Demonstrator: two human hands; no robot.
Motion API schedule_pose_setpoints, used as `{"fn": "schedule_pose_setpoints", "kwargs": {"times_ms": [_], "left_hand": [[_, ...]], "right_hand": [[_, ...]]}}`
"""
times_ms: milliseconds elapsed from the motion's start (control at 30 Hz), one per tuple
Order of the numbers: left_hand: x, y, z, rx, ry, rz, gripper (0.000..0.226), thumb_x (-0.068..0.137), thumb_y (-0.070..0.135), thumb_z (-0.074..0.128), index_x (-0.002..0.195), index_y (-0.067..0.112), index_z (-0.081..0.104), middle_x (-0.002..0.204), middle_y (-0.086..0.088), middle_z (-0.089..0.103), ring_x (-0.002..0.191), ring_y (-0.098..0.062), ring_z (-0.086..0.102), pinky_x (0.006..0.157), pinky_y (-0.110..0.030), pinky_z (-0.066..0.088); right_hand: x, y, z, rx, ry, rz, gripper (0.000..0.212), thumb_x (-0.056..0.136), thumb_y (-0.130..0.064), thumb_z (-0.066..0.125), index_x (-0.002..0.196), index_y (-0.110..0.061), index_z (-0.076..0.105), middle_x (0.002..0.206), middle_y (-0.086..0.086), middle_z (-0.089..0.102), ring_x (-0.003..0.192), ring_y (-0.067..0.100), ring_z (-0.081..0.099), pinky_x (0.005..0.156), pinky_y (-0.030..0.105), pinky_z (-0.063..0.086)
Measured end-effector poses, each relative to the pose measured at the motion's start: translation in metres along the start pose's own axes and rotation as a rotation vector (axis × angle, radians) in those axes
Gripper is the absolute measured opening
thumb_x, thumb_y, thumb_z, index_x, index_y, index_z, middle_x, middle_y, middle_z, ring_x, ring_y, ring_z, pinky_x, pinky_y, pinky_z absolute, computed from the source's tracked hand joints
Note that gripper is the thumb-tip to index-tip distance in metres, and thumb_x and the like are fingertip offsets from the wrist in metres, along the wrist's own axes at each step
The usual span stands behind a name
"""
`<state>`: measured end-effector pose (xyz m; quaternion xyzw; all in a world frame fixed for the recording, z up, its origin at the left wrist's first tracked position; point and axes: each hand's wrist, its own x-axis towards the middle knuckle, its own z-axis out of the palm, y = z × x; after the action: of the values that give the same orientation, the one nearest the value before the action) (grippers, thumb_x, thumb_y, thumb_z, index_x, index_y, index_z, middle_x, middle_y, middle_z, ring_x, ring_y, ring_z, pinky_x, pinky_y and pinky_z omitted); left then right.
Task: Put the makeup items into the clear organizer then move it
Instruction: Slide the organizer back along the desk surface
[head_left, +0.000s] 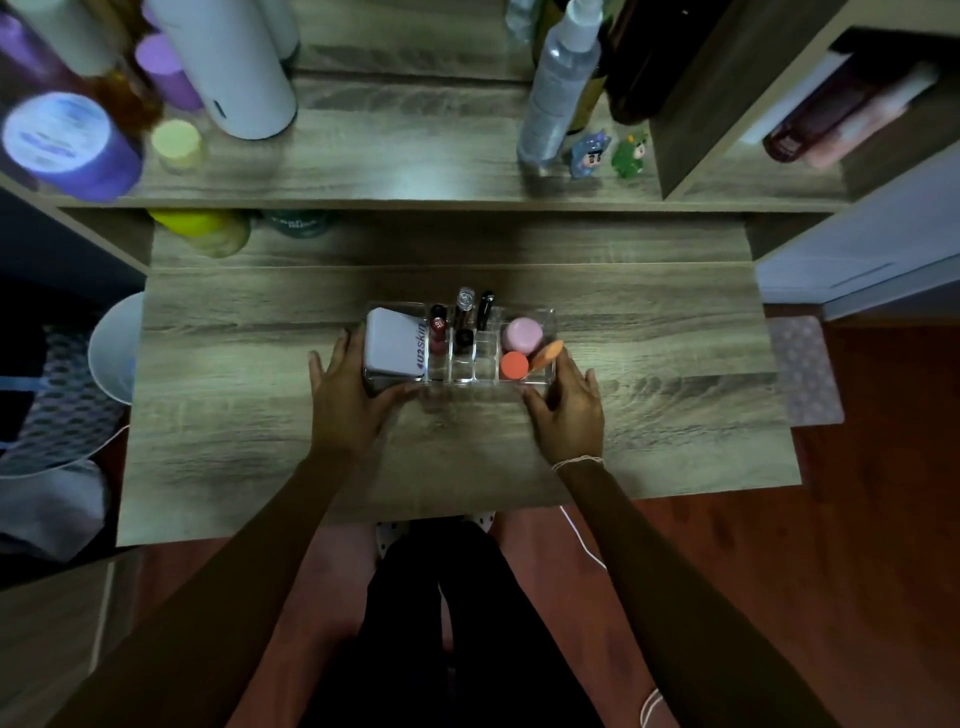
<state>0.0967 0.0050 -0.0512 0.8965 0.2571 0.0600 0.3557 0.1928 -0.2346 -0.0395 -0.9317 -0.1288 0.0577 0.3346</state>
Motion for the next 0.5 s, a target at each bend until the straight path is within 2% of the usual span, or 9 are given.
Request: {"fn": "schedule_pose_setpoints", "kwargs": {"times_ms": [167, 267, 500], "left_hand": [[0.005, 0.011, 0.013, -0.029, 0.000, -0.008, 0.088, 0.071, 0.050, 0.075, 0.143, 0.019, 0.034, 0.140, -0.009, 0.051, 0.138, -0.025, 0.034, 0.117, -0.047, 0.000], [0.008, 0.018, 0.022, -0.029, 0.005, 0.027, 0.084, 0.073, 0.045, 0.075, 0.141, 0.019, 0.035, 0.137, -0.009, 0.053, 0.135, -0.026, 0.038, 0.117, -0.052, 0.003], [0.015, 0.039, 0.038, -0.068, -0.023, 0.013, 0.088, 0.071, 0.051, 0.074, 0.142, 0.016, 0.036, 0.144, -0.009, 0.047, 0.140, -0.024, 0.031, 0.117, -0.047, 0.002]], "right_hand": [[0.004, 0.012, -0.011, 0.000, 0.010, 0.017, 0.068, 0.082, -0.026, 0.072, 0.139, -0.004, 0.042, 0.135, 0.017, 0.057, 0.126, 0.030, 0.052, 0.117, 0.046, 0.020], [0.008, 0.019, -0.017, -0.001, 0.020, 0.019, 0.067, 0.082, -0.024, 0.072, 0.138, -0.003, 0.043, 0.138, 0.016, 0.054, 0.126, 0.029, 0.053, 0.118, 0.046, 0.021], [0.019, 0.039, -0.031, -0.013, 0.029, 0.043, 0.068, 0.081, -0.025, 0.073, 0.138, -0.003, 0.043, 0.133, 0.018, 0.058, 0.120, 0.032, 0.057, 0.117, 0.048, 0.023]]}}
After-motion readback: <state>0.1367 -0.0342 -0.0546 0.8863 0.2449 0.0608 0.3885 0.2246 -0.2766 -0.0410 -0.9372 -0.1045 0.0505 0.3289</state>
